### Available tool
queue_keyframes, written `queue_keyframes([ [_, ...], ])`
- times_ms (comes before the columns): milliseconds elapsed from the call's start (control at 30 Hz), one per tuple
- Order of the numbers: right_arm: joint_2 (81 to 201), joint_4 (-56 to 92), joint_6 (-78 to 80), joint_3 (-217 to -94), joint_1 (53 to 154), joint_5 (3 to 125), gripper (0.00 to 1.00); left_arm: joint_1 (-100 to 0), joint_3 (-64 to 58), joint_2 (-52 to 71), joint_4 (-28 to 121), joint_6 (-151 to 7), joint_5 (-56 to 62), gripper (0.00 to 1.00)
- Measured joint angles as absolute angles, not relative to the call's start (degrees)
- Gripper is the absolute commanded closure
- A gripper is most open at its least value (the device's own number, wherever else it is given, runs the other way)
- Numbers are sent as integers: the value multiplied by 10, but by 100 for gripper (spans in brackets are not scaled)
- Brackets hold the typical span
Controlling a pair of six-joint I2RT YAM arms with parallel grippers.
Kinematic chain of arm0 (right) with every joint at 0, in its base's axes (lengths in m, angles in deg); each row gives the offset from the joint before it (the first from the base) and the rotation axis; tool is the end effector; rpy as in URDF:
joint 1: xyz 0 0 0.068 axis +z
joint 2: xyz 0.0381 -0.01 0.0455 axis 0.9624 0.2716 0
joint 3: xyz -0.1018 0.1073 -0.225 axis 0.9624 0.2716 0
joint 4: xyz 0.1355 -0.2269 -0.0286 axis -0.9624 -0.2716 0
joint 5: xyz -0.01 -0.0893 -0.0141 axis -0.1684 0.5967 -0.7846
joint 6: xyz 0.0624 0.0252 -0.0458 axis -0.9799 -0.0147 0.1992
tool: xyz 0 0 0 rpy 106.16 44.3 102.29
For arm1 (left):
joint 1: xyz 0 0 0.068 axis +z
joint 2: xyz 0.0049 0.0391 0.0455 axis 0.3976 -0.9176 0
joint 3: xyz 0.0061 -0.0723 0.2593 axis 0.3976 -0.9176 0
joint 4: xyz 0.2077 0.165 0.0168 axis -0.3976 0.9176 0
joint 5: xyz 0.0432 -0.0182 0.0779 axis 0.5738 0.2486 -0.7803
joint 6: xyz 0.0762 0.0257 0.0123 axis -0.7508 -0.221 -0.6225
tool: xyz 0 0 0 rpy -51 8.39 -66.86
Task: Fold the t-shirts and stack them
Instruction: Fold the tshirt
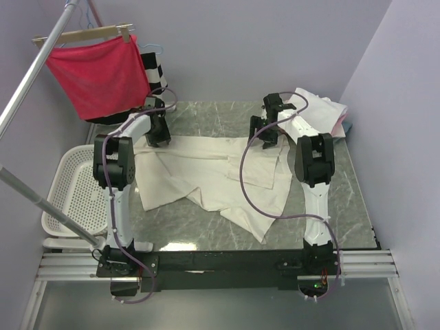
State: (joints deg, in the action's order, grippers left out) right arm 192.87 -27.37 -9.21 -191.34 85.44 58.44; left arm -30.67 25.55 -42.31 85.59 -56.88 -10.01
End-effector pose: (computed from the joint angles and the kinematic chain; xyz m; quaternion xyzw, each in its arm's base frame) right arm 0.4947 0.1140 0.1366 0.0268 0.9741 0.1539 0.1638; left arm 0.4885 -0.0563 0.1337 -0.1738 0.9573 -0.0300 0.2291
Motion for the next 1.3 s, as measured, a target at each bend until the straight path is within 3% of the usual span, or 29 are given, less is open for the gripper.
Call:
queue_keyframes([
  [233,1881,-186,-82,-1835,854,567,19,-305,246,-415,830,-575,-103,34],
  [300,1834,-154,-79,-1780,854,568,18,-305,202,-378,807,-575,-103,30],
  [333,1809,-142,-77,-1759,854,569,18,-306,176,-352,802,-575,-104,20],
  [433,1731,-112,-73,-1718,854,573,18,-309,110,-259,778,-573,-109,16],
  [733,1518,-32,-79,-1552,854,555,17,-335,-115,32,714,-500,-108,18],
  [967,1457,-33,-89,-1407,860,540,17,-422,-336,178,742,-371,-125,25],
  [1300,1424,-24,-99,-1336,872,514,16,-449,-431,358,819,-202,-205,21],
])
